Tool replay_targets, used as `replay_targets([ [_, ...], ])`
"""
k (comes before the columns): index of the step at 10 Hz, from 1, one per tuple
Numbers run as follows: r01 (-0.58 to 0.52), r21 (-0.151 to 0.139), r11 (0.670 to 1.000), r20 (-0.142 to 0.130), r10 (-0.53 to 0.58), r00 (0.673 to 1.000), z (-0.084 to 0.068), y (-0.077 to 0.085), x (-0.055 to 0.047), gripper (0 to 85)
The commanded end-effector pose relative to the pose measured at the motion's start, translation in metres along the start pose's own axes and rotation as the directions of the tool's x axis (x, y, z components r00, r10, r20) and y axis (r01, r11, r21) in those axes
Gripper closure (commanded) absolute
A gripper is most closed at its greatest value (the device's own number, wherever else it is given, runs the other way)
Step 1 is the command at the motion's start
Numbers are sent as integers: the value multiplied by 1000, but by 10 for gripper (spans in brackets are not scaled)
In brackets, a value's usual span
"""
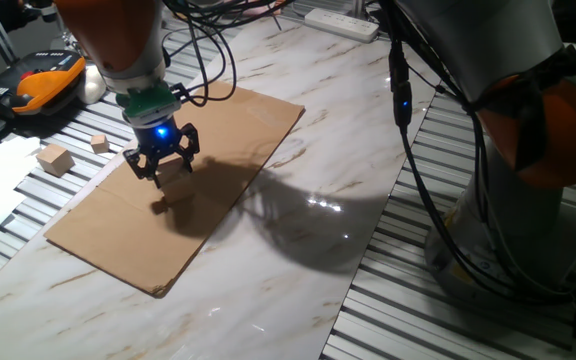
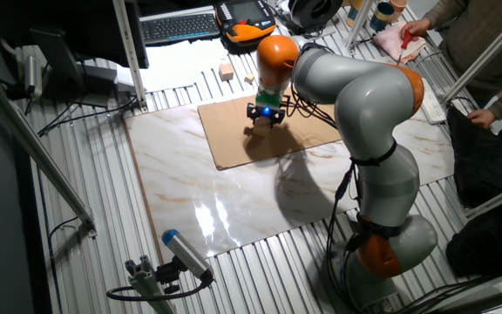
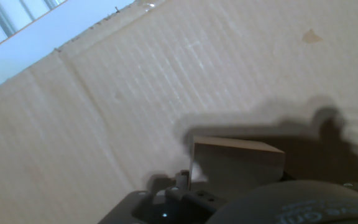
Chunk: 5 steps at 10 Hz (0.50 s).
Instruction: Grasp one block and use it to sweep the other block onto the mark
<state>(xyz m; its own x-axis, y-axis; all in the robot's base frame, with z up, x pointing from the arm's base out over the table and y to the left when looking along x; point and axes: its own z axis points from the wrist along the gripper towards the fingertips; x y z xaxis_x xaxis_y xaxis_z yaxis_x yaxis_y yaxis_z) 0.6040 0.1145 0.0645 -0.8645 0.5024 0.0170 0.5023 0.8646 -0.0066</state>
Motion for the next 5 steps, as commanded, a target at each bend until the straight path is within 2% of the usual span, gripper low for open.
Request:
replay_targets([
  [1,2,2,1000,1,-2,1000,0,-1,0,850],
  [5,13,5,1000,2,-13,1000,1,-5,-5,850],
])
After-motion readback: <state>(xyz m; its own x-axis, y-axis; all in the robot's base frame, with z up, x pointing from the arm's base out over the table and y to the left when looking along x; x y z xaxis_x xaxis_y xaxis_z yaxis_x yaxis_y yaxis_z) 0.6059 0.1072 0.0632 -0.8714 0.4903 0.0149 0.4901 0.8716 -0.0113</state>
